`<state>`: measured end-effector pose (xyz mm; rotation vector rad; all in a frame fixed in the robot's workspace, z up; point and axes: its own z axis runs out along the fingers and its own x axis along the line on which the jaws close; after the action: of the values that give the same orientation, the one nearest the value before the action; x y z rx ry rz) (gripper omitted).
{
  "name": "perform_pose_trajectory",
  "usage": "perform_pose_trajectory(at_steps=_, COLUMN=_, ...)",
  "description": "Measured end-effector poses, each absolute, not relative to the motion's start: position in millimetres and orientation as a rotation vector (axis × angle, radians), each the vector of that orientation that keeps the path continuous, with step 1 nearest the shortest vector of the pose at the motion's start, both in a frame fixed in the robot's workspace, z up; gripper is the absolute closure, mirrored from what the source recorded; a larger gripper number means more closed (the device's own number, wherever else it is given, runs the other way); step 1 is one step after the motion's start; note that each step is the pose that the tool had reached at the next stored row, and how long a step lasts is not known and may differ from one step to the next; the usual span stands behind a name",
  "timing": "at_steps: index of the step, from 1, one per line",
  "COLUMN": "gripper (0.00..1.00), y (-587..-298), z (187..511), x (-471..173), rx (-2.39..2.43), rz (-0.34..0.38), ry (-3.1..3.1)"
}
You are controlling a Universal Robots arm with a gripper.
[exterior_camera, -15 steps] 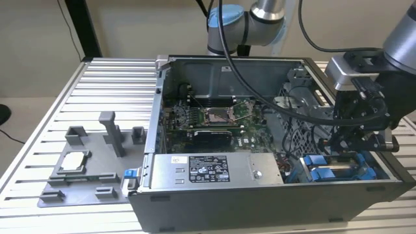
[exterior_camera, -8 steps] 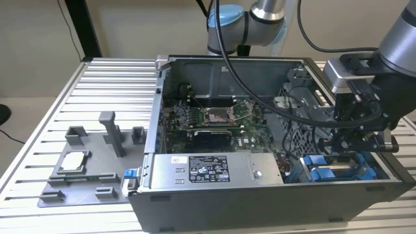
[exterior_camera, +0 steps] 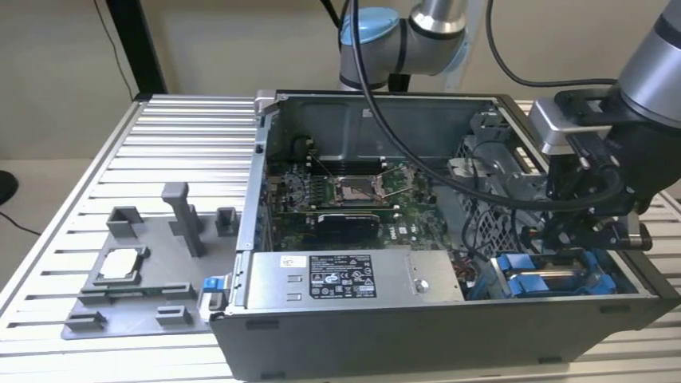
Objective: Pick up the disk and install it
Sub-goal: 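Insert the second disk wire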
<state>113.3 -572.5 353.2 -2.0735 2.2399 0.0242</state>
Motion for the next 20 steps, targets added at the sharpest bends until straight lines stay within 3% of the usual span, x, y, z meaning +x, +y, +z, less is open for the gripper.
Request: perform_pose_trajectory(at_steps=20, gripper=1.00, y=-572.8, z=345.0, x=107.1, rx=-2.063, rz=-0.004, ry=2.227)
